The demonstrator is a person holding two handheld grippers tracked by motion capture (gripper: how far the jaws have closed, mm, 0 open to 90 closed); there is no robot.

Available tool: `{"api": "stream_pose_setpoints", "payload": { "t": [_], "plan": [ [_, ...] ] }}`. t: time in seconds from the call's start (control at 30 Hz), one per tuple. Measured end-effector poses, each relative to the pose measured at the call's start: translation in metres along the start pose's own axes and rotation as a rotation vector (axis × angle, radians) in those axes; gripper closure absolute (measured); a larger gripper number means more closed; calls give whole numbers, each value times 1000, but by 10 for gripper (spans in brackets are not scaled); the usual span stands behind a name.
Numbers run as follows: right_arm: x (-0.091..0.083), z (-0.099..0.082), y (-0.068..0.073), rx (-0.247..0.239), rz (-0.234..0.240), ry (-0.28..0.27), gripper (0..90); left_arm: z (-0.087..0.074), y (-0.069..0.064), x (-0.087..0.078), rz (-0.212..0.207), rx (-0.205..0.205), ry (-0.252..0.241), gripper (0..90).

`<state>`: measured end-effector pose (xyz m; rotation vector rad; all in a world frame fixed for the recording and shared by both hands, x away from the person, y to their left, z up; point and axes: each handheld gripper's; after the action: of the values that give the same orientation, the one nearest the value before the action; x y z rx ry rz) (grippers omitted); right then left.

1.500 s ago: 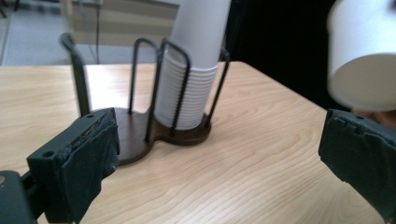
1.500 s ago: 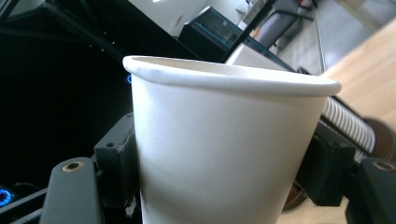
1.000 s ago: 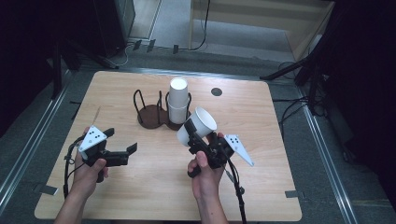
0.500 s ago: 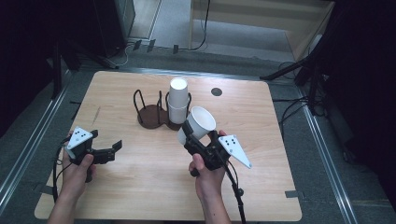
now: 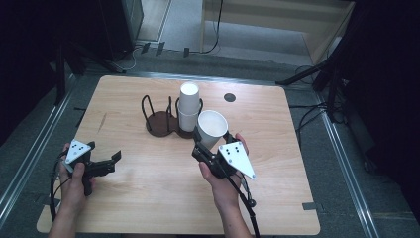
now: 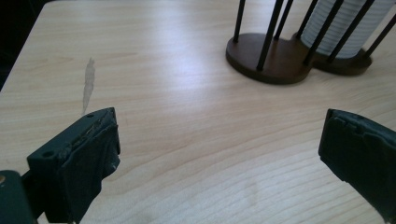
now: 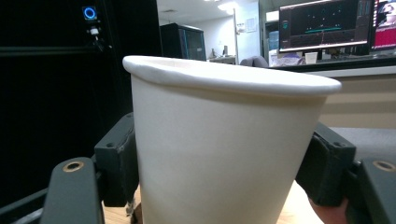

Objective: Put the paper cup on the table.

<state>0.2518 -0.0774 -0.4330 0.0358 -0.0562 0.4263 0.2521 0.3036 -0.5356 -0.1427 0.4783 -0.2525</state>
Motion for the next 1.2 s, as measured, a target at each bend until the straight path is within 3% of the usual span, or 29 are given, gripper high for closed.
{"api": "stream_pose_setpoints", "payload": {
  "t": [0.03,0.2,0.4,0.47,0.57,0.7,0.77,1.0,1.1,1.2],
  "plan": [
    [0,0,-1,-1,-2,-3,268,-4,0,5,21,1,21,0],
    [2,-3,-7,-23,-11,-27,269,-11,-3,9,36,5,18,0],
    [14,-13,-22,-60,-33,35,269,-12,-2,9,30,-13,-6,0],
    [18,-18,-30,-67,-43,52,269,-12,-1,9,34,-21,-16,0],
    [26,-28,-51,-22,-36,14,269,-12,-2,9,37,-19,-26,0],
    [31,-34,-66,-40,-47,28,268,-12,-1,9,43,-27,-37,0],
    [37,-40,-81,-32,-84,65,268,-12,-1,9,36,-29,-37,0],
    [54,-57,-108,-58,-173,116,267,-12,-1,9,27,-34,-39,0],
    [67,-68,-122,-99,-219,153,267,-12,0,8,23,-37,-41,0],
    [73,-73,-127,-102,-236,173,267,-12,-1,8,25,-33,-41,0]
  ]
}}
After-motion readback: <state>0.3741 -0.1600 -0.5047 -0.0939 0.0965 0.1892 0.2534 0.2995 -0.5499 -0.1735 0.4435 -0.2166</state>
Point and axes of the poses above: each handheld gripper's, and its own axes: x roughly forward along the jaws, z roughly out of its top, y roughly to its left, and after that the axes turned 6 degrees about -x, right-handed
